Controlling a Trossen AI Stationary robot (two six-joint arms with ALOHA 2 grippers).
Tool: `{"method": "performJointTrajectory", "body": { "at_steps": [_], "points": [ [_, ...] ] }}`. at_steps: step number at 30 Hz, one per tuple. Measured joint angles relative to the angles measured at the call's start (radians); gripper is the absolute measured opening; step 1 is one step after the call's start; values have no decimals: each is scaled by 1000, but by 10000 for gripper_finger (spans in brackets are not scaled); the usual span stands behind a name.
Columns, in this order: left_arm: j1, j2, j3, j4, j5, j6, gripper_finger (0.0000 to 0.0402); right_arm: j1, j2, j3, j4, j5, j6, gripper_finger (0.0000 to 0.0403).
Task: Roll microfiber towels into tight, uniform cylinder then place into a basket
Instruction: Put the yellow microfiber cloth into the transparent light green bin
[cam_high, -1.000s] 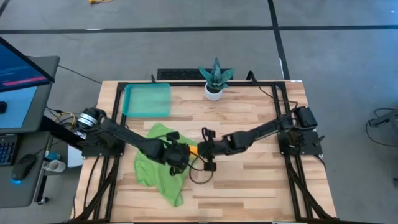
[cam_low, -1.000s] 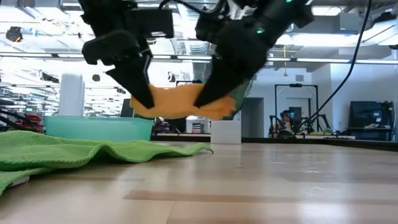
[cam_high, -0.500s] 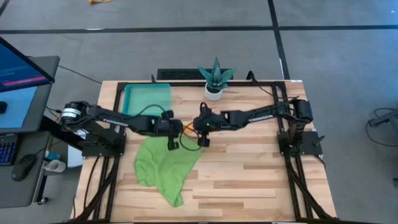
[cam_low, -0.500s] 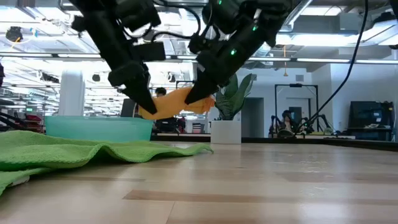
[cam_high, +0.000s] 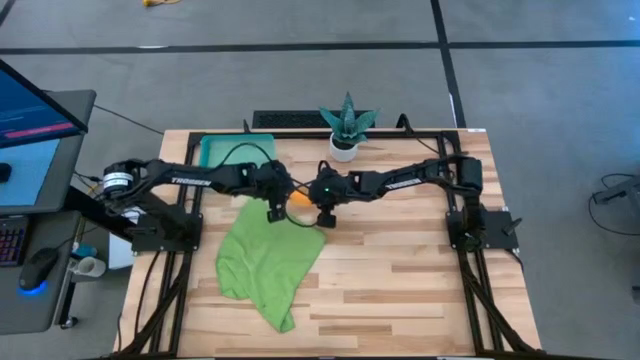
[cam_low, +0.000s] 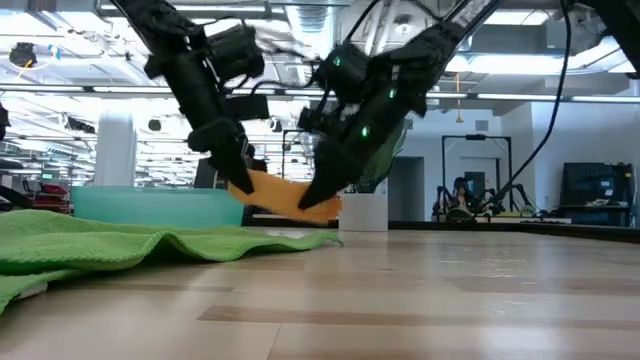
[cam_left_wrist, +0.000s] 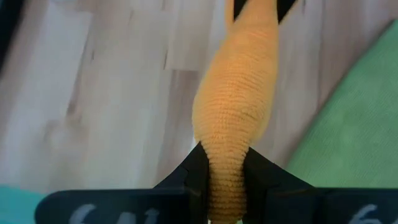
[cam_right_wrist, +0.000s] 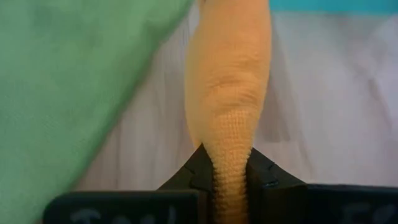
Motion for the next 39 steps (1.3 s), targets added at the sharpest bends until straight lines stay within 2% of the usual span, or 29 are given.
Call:
{"method": "performJointTrajectory", "body": {
  "at_steps": [5,11,20,27,34,39],
  "points": [
    [24,75,1,22,68,16,34,-5,24,22,-57,-22,0,56],
    [20,167,3,93,79,16,34,-4,21,26,-136,-22,12,56],
    [18,166,3,87,99,-22,42,6,21,27,-162,-23,26,56],
    [12,166,3,86,92,-25,82,6,20,26,-174,-23,41,56],
    [7,166,0,64,76,-31,158,6,19,24,-199,-23,72,56],
    [10,139,-1,59,73,1,193,6,18,24,-212,-23,72,56]
  ]
}}
